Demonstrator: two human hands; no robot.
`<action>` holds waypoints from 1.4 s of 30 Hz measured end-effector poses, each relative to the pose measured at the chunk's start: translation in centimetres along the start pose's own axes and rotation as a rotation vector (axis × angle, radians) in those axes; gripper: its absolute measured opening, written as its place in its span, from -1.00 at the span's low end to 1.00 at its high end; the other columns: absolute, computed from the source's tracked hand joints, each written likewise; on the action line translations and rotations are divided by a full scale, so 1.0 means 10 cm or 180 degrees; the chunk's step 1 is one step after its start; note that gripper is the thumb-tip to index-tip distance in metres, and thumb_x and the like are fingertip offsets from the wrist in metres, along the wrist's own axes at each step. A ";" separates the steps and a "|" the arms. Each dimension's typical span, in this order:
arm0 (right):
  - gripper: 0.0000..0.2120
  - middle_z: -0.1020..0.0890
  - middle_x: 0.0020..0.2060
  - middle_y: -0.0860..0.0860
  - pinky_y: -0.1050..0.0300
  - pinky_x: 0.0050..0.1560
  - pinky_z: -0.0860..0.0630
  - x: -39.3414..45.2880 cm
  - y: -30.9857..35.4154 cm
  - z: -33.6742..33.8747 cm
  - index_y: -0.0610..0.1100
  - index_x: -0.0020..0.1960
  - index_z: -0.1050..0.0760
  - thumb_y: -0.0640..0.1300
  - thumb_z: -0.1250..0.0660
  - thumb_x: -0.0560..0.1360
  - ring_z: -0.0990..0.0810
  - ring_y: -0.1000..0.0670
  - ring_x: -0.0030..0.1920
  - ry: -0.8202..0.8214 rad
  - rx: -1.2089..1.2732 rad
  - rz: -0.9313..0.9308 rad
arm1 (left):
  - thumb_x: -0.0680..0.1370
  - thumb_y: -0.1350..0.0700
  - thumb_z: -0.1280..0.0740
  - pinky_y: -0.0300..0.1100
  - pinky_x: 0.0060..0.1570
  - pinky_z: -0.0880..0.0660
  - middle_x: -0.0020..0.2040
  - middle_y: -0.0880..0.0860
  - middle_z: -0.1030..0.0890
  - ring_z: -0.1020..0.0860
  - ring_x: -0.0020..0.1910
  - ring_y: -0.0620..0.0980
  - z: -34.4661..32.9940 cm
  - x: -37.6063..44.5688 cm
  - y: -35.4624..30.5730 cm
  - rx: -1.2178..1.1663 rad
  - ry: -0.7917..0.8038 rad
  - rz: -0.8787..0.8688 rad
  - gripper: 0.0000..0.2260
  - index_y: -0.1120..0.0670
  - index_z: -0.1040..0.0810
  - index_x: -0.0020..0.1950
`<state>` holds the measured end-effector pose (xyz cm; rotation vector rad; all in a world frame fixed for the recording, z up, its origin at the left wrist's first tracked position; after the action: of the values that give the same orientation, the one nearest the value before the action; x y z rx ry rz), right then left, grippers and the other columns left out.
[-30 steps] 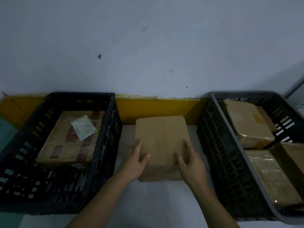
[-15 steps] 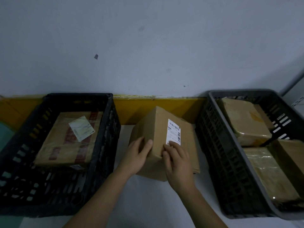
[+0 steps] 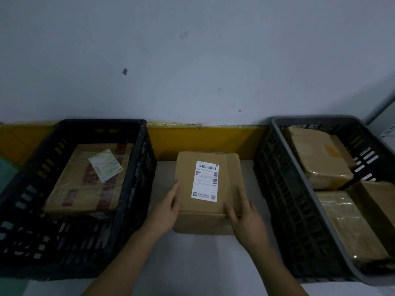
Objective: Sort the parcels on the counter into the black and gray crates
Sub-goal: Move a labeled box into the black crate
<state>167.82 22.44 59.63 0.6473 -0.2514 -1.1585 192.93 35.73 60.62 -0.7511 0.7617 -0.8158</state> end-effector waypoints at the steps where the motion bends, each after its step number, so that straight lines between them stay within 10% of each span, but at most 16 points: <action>1: -0.25 -0.40 0.55 -0.06 -0.08 0.16 -0.63 0.01 -0.01 0.00 0.36 0.69 0.19 0.40 -0.15 0.66 -0.59 -0.10 0.32 -0.0021 0.0043 0.0028 | 0.79 -0.01 -0.14 -0.16 0.21 -0.52 0.64 -0.02 -0.36 -0.53 0.34 -0.05 -0.01 0.01 -0.02 0.0150 -0.0022 -0.0056 -0.46 -0.28 -0.05 0.73; 16: -0.22 -0.42 0.55 -0.03 -0.10 0.22 -0.64 -0.02 0.30 0.45 0.23 0.73 0.01 0.31 -0.30 0.64 -0.58 -0.09 0.37 -0.0383 0.0230 0.0336 | 0.67 -0.20 -0.35 0.02 0.51 -0.42 0.73 -0.08 -0.14 -0.35 0.58 -0.03 -0.03 -0.13 -0.36 0.0068 -0.0233 -0.0296 -0.18 -0.27 0.17 0.73; 28: -0.21 -0.37 0.59 0.06 -0.02 0.23 -0.54 -0.08 1.77 1.48 0.30 0.69 -0.07 0.48 -0.27 0.58 -0.51 -0.05 0.44 -0.1067 0.0776 0.1341 | 0.60 -0.32 -0.35 0.07 0.35 -0.56 0.56 -0.19 -0.35 -0.49 0.40 -0.14 1.36 -0.86 -1.49 -0.0340 -0.2113 -0.0985 -0.25 -0.25 -0.06 0.70; 34: -0.04 -0.33 0.61 0.11 0.06 0.23 -0.53 -0.30 2.71 1.50 0.29 0.67 -0.05 0.67 -0.21 0.42 -0.40 0.09 0.42 -0.0884 0.0767 0.1862 | 0.45 -0.59 -0.24 -0.37 0.09 -0.45 0.49 -0.23 -0.36 -0.46 0.35 -0.17 2.18 -1.27 -1.54 -0.0433 -0.2700 -0.1047 -0.11 -0.23 -0.12 0.67; 42: -0.05 -0.39 0.56 -0.02 -0.04 0.23 -0.61 -0.46 3.98 0.60 0.16 0.69 0.02 0.29 -0.49 0.52 -0.54 -0.11 0.39 -0.0713 0.0226 0.2219 | 0.32 -0.70 -0.21 -0.01 0.28 -0.46 0.61 -0.07 -0.27 -0.38 0.39 -0.09 3.45 -1.33 -0.74 -0.0146 -0.2974 -0.0658 0.04 -0.22 -0.08 0.68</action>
<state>193.47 34.29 88.62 0.4329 -0.6540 -0.5468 212.29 52.96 88.01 -1.1356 -0.1384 -0.5324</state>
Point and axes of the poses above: each hand's wrist, its own x-axis towards the middle knuckle, its own z-axis out of the back of the hand, y = z × x, the point moved 8 cm from there along x, towards the middle knuckle
